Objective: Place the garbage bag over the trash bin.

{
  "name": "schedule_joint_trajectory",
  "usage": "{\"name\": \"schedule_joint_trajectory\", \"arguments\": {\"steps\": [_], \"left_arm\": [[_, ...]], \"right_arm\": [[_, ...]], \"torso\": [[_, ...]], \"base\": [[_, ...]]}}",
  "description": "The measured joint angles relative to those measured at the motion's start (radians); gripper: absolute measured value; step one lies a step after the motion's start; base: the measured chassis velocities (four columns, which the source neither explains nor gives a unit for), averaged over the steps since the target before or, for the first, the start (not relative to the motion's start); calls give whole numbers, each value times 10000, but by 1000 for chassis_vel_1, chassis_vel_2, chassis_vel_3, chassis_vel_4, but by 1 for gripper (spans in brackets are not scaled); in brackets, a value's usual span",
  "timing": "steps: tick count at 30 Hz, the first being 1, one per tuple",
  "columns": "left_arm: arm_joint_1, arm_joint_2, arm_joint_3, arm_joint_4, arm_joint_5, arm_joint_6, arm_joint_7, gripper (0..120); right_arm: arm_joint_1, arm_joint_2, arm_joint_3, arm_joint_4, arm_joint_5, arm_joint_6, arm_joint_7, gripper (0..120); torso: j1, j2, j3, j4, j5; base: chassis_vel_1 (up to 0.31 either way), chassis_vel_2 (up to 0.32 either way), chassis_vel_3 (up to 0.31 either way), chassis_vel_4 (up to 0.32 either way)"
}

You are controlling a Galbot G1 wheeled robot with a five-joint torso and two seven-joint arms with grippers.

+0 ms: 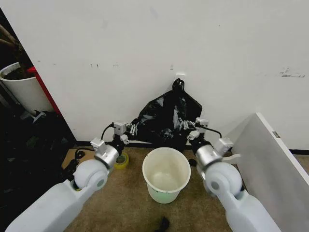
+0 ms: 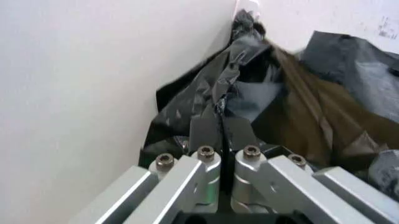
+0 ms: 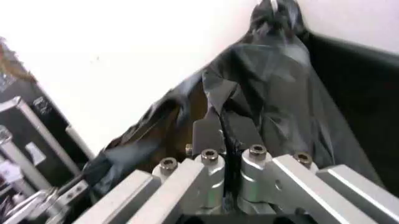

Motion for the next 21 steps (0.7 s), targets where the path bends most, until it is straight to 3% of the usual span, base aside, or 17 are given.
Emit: {"name": "schedule_joint_trajectory", "arguments": {"steps": [4, 11, 21], "left_arm": [[902, -17, -301, -319, 344, -40, 11, 0], [1646, -87, -363, -814, 593, -92, 52, 0], [1961, -348, -230, -724, 900, -186, 76, 0]], "right_arm": [[-1127, 81, 315, 663, -283, 204, -192, 0], [-1794, 289, 597, 1595, -296, 272, -225, 0], [-2237, 577, 588, 1603, -560, 385, -167, 0]], "torso": [[-1, 0, 0, 1, 0], [-1, 0, 0, -1, 0], [0, 0, 2, 0, 0]], "base": [[0, 0, 0, 0], [0, 0, 0, 0], [0, 0, 0, 0]]}}
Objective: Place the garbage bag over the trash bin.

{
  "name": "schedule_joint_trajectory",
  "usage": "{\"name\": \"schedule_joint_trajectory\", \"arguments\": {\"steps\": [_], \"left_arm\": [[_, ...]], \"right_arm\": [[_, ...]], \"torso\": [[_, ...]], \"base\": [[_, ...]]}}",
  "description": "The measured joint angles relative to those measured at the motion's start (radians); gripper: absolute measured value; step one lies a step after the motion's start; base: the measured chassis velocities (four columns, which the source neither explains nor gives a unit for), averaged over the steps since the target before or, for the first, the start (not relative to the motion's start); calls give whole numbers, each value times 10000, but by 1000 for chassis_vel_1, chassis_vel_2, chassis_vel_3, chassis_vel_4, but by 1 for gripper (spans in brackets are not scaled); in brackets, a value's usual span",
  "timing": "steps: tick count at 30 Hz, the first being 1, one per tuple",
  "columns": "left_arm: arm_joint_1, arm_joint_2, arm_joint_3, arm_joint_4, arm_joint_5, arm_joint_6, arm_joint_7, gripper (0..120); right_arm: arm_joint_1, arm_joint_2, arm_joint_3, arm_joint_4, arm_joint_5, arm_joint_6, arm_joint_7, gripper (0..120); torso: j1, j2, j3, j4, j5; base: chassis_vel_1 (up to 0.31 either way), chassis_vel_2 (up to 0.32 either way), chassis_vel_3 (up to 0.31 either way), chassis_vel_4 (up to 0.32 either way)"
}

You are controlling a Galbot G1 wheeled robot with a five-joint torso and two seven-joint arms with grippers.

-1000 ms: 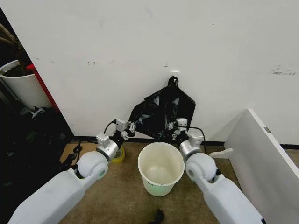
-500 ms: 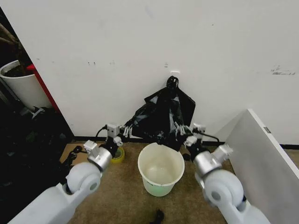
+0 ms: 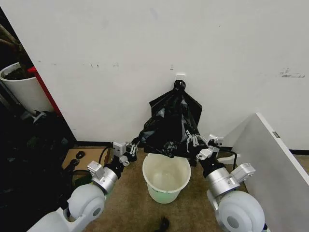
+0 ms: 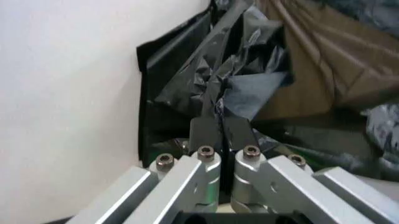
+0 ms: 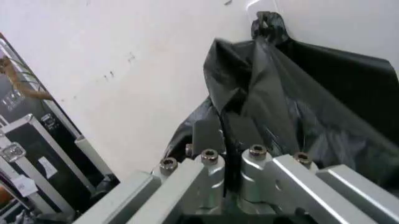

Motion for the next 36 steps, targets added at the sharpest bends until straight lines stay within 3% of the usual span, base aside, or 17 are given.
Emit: {"name": "schedule_joint_trajectory", "arguments": {"steps": [20, 30, 36], "left_arm": [[908, -290, 176, -9, 561, -148, -6, 0], [1130, 37, 80, -919, 500, 1, -53, 0], [938, -148, 140, -420, 664, -112, -48, 0]], "right_arm": [[-1420, 411, -308, 51, -297, 386, -59, 0], [-1449, 624, -414, 100, -122, 363, 27, 0], [-1630, 687, -421, -165, -104, 604, -69, 0]], "torso": [[0, -2, -1, 0, 0], [0, -2, -1, 2, 2], [0, -2, 0, -1, -3]], "base": [[0, 0, 0, 0], [0, 0, 0, 0], [0, 0, 0, 0]]}}
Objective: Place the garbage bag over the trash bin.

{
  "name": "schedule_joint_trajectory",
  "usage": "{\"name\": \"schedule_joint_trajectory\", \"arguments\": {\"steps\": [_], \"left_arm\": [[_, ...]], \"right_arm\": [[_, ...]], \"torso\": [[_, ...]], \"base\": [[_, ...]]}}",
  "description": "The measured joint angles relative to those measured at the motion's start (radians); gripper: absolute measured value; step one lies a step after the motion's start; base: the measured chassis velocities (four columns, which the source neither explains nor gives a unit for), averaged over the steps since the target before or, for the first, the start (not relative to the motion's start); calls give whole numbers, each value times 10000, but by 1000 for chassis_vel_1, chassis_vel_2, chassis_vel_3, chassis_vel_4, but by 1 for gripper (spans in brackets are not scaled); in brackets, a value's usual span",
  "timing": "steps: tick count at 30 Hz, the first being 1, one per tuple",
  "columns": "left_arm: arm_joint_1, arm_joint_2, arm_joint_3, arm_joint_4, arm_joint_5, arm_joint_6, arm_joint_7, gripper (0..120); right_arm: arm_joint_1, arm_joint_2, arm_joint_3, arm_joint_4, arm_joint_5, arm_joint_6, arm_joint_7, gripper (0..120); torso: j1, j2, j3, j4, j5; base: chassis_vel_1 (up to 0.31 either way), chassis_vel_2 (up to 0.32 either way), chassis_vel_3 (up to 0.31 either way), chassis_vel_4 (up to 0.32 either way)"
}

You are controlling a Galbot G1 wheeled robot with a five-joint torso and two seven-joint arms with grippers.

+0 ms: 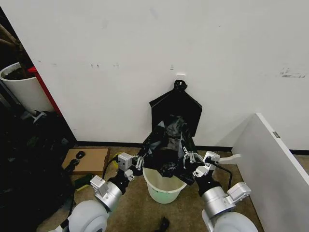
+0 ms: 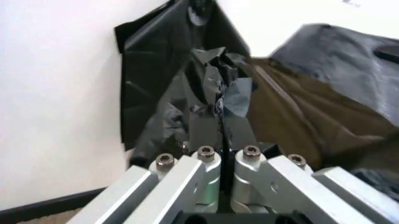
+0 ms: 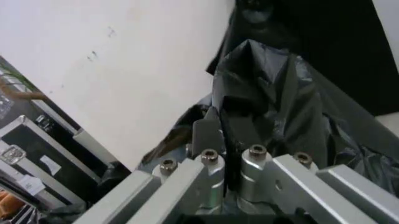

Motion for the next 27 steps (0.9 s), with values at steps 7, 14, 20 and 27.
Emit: {"name": "schedule_joint_trajectory", "arguments": {"steps": [7, 14, 20, 27], "left_arm": [[-113, -363, -33, 798, 98, -407, 76, 0], [-77, -1108, 279, 1393, 179, -556, 92, 0], [-119, -1587, 600, 1725, 197, -569, 86, 0], [-54, -1667, 772, 1981, 239, -504, 63, 0]], "right_arm": [[403, 548, -239, -1253, -27, 536, -235, 0], [745, 1009, -395, -2040, -426, 715, -252, 0], [177, 749, -97, -2089, -545, 865, -251, 0], [-159, 701, 119, -2233, -470, 892, -95, 0]], "torso": [[0, 0, 0, 2, 4], [1, 0, 0, 3, 4], [1, 0, 0, 0, 4], [1, 0, 0, 1, 5]], "base": [[0, 0, 0, 0], [0, 0, 0, 0], [0, 0, 0, 0], [0, 0, 0, 0]]}}
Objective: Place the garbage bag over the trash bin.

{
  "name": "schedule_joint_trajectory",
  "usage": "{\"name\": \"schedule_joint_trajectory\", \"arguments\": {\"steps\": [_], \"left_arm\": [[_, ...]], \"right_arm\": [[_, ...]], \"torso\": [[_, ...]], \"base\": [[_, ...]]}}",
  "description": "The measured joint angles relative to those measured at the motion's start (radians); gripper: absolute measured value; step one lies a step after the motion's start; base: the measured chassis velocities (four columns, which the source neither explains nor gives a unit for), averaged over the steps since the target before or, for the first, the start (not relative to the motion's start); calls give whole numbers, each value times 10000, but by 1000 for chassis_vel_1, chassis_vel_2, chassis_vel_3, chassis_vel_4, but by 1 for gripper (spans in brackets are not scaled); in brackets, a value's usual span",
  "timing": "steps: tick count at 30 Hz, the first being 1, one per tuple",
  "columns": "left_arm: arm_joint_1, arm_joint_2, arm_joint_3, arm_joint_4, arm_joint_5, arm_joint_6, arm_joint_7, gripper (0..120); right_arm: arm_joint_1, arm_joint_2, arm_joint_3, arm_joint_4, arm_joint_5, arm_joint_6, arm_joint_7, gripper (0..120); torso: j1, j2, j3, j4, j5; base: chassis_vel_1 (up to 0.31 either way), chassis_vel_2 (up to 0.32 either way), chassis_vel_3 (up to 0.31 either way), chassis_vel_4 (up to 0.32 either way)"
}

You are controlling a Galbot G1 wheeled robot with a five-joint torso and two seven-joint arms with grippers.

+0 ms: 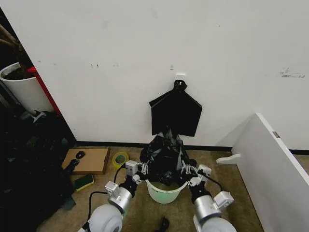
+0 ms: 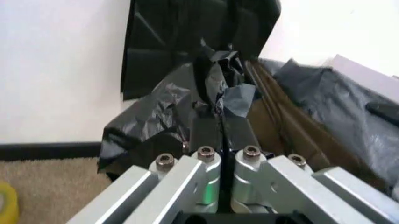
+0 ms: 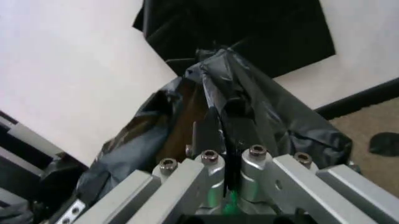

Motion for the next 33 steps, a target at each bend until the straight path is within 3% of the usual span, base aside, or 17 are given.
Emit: {"name": "schedule_joint_trajectory", "arguments": {"steps": [12, 18, 21, 23, 26, 33], "left_arm": [[188, -224, 146, 225, 23, 342, -41, 0], [374, -200, 42, -357, 164, 578, -199, 4], [540, 188, -341, -807, 401, 670, -235, 18], [608, 439, -525, -1030, 447, 694, -228, 21], [765, 1235, -916, -1643, 451, 742, -172, 34], [705, 2560, -909, -2602, 81, 943, 149, 59]], "right_arm": [[-263, -45, -12, 144, 13, -324, 444, 0], [-588, -207, 165, 647, -8, -369, 509, 0], [-564, -192, 174, 675, -21, -377, 517, 0], [-524, -176, 171, 663, -35, -378, 517, 0], [-380, -122, 164, 526, -69, -376, 517, 0], [-195, 9, 201, 434, -270, -336, 516, 0]], "torso": [[0, 0, 0, 0, -1], [-1, 0, 0, -1, -3], [-1, 0, 0, -1, -2], [-1, 0, 0, 0, -3], [-2, 0, 0, 0, -2], [-2, 0, 0, 0, -2]], "base": [[0, 0, 0, 0], [0, 0, 0, 0], [0, 0, 0, 0], [0, 0, 0, 0], [0, 0, 0, 0], [0, 0, 0, 0]]}}
